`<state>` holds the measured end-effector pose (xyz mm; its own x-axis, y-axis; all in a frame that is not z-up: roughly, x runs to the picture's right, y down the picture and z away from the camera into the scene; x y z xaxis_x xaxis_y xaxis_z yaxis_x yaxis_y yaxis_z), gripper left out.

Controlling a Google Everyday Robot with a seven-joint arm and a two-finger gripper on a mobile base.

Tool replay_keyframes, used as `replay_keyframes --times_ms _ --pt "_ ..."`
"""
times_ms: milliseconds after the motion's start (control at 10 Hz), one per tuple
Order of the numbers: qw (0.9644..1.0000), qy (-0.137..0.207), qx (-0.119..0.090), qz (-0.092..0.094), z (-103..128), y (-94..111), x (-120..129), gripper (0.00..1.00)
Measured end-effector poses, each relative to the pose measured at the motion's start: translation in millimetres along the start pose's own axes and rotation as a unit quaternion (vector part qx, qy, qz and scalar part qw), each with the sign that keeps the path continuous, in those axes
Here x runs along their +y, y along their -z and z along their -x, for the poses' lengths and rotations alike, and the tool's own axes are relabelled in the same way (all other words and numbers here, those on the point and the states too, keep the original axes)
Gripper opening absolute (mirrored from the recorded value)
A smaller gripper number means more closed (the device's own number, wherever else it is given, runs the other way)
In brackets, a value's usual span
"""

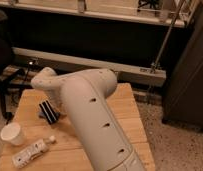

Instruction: Place the pepper in the ceramic cup

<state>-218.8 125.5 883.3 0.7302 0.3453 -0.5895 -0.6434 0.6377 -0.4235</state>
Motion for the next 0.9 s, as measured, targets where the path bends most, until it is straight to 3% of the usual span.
replay_keyframes --times_ms 100,200,600,900 --pt "1.0 0.004 0.003 0.002 0.1 -0.7 0.3 0.05" --pt "0.9999 0.009 0.005 0.002 0.6 -1.0 1.3 0.0" --pt "0.9995 0.028 0.011 -0.004 5.7 -1.7 3.7 0.01" --pt "0.9993 0.037 0.01 -0.003 9.8 -2.4 5.3 0.21"
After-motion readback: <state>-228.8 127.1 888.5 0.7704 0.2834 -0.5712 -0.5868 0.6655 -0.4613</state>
